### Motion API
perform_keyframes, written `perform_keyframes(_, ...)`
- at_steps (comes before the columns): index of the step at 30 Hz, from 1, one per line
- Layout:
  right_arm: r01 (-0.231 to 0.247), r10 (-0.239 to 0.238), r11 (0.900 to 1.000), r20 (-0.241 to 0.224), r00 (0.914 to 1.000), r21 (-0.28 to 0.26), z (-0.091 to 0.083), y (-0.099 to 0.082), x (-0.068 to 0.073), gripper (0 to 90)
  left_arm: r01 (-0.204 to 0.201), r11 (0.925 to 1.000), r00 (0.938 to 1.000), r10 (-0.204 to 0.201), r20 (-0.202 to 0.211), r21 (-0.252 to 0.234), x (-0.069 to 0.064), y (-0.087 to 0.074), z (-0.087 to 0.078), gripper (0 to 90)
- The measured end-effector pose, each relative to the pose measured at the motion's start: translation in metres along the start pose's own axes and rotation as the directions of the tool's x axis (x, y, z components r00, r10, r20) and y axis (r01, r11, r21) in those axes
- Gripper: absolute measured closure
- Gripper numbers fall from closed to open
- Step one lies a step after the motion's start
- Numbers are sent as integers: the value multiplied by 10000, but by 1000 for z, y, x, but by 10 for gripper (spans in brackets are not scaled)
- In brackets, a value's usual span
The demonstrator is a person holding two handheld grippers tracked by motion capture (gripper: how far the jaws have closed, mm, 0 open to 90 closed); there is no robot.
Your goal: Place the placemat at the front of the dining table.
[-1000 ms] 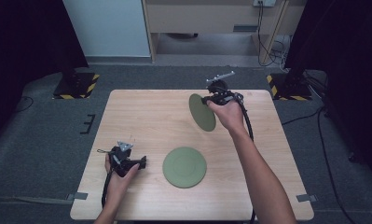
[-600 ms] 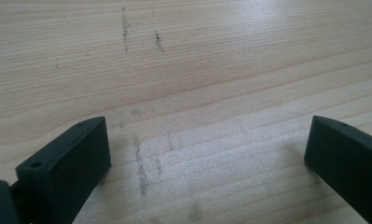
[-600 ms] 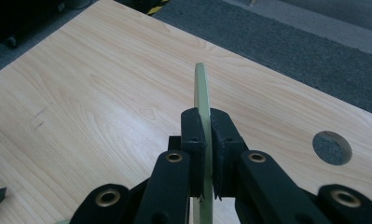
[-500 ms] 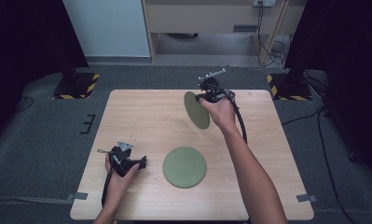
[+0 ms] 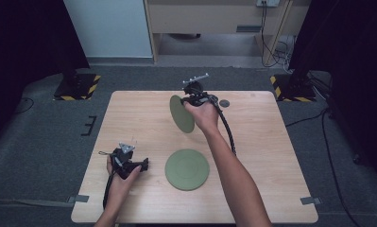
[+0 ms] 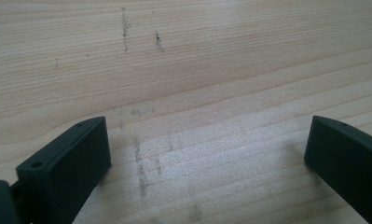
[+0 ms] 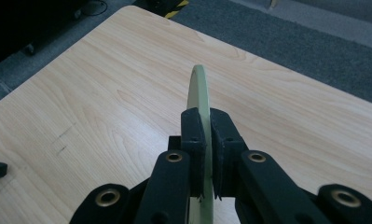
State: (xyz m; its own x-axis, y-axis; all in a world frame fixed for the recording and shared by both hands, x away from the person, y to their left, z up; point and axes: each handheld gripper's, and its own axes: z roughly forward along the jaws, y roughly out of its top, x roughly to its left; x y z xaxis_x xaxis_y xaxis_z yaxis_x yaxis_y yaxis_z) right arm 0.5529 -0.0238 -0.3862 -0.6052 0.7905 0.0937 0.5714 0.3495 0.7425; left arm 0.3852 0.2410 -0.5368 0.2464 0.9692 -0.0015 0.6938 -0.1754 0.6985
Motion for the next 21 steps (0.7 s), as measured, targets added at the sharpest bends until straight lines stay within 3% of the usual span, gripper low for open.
perform_keyframes(4, -103, 103, 9999, -45, 9999, 88, 7, -3, -2, 857, 2, 10000, 10000, -2, -7, -11, 0, 0, 0, 0)
perform_keyframes(10, -413, 412, 9991, 136, 9991, 81, 5, -10, -25, 857, -4, 10000, 10000, 4, -14, 3, 0, 0, 0, 0)
perform_keyframes(21, -833, 832, 9965, 392, 9958, 6, 1, -30, -55, 857, -7, 10000, 10000, 7, -18, 7, -1, 0, 0, 0)
